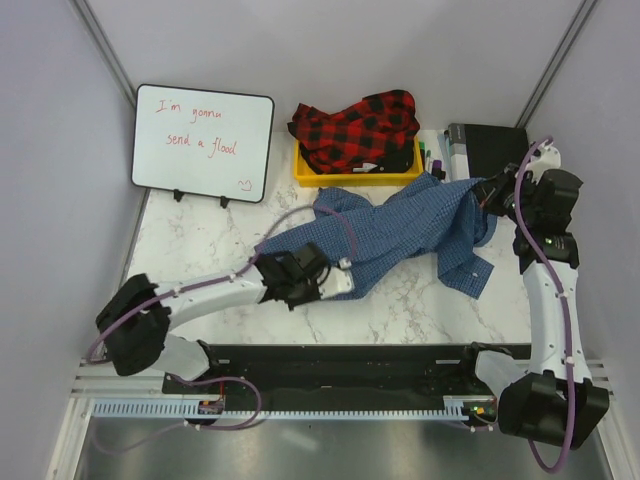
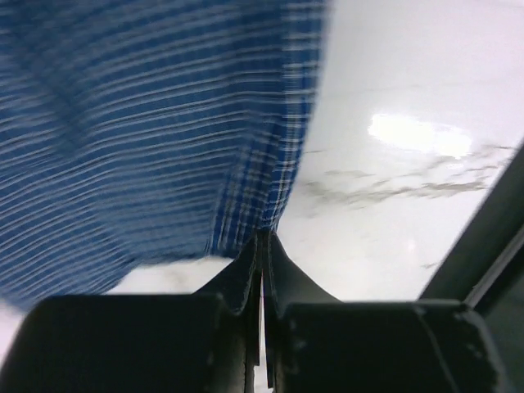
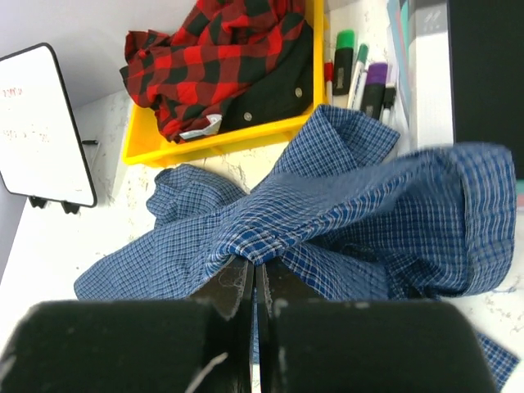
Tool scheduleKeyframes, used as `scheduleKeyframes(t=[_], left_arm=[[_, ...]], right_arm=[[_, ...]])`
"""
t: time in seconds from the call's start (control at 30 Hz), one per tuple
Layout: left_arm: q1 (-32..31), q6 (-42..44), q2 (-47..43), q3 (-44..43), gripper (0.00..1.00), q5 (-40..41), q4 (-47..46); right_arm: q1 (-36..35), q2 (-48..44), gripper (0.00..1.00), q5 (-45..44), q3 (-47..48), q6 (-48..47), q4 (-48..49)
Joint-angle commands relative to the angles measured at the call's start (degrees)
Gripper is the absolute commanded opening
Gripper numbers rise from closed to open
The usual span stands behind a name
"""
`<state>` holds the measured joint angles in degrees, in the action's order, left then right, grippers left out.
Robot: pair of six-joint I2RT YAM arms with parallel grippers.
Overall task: Fold and stack the long sleeve shirts
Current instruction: Flatten the shirt out
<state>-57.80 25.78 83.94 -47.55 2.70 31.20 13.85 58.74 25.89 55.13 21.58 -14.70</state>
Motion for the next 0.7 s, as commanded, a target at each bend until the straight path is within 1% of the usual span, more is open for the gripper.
scheduleKeyframes(t=[0.0,0.03,0.07,0.1,0.13,0.17,0.2,0.23,0.27,0.3,0.33,0.37,0.4,0.43,0.47,0.5,0.57,0.67], left_arm=[[10.57,3.39,-13.61,-16.29,0.02,3.62,4.99],[11.91,5.66,-15.02,-19.30,0.02,4.06,5.97],[12.88,6.82,-17.30,-22.12,0.02,4.50,6.59],[13.93,7.87,-18.19,-27.11,0.02,5.64,6.59],[14.38,9.19,-19.07,-29.59,0.02,7.04,6.51],[14.64,9.81,-20.30,-31.97,0.02,7.67,5.98],[14.65,10.51,-20.83,-36.34,0.02,8.45,5.19],[14.73,11.65,-21.18,-38.56,0.02,10.20,3.18],[14.73,12.18,-21.19,-40.85,0.02,11.35,2.21],[14.73,12.54,-21.10,-45.83,0.02,12.23,1.50],[14.65,13.32,-21.01,-48.14,0.02,13.37,0.71],[14.73,13.68,-21.19,-50.34,0.02,13.47,-0.95],[14.65,13.77,-21.54,-54.54,0.02,13.39,-1.58],[14.73,13.42,-21.80,-56.67,0.02,13.04,-1.93],[14.65,12.98,-21.89,-58.60,0.02,13.03,-2.28],[14.65,12.46,-22.15,-62.02,0.02,12.60,-2.20],[14.65,12.28,-24.43,-63.28,0.02,9.79,-2.28],[15.96,11.05,-28.47,-65.21,0.02,4.61,-2.90]], right_arm=[[0.22,-2.31,0.00,1.27,11.12,-1.81,4.23],[0.22,-2.14,0.00,1.18,13.14,-1.46,4.94],[0.22,-1.88,0.00,0.83,17.07,-1.02,6.60],[0.22,-1.79,0.00,0.13,19.03,-0.41,7.74],[0.22,-1.61,0.00,-0.05,21.05,0.03,8.80],[0.22,-1.09,0.00,-0.22,25.07,0.39,11.16],[0.22,-0.82,0.00,-0.40,27.28,0.65,12.05],[0.22,-0.47,0.00,-1.45,29.66,0.57,12.67],[0.22,0.40,0.00,-1.80,34.81,0.56,13.20],[0.22,0.76,0.00,-2.24,37.39,0.39,13.47],[0.22,1.02,0.00,-2.86,39.85,0.13,13.56],[0.22,1.29,0.00,-3.12,44.23,-0.31,14.08],[0.22,1.20,0.00,-3.73,46.27,-2.05,14.26],[0.22,0.94,0.00,-4.52,48.21,-2.94,14.26],[0.22,0.07,0.00,-7.23,51.44,-3.73,14.26],[0.22,-0.46,0.00,-8.56,52.78,-5.83,14.17],[0.22,-2.83,0.00,-12.86,55.85,-7.78,14.26],[0.22,-7.30,0.00,-16.21,57.45,-10.33,14.26]])
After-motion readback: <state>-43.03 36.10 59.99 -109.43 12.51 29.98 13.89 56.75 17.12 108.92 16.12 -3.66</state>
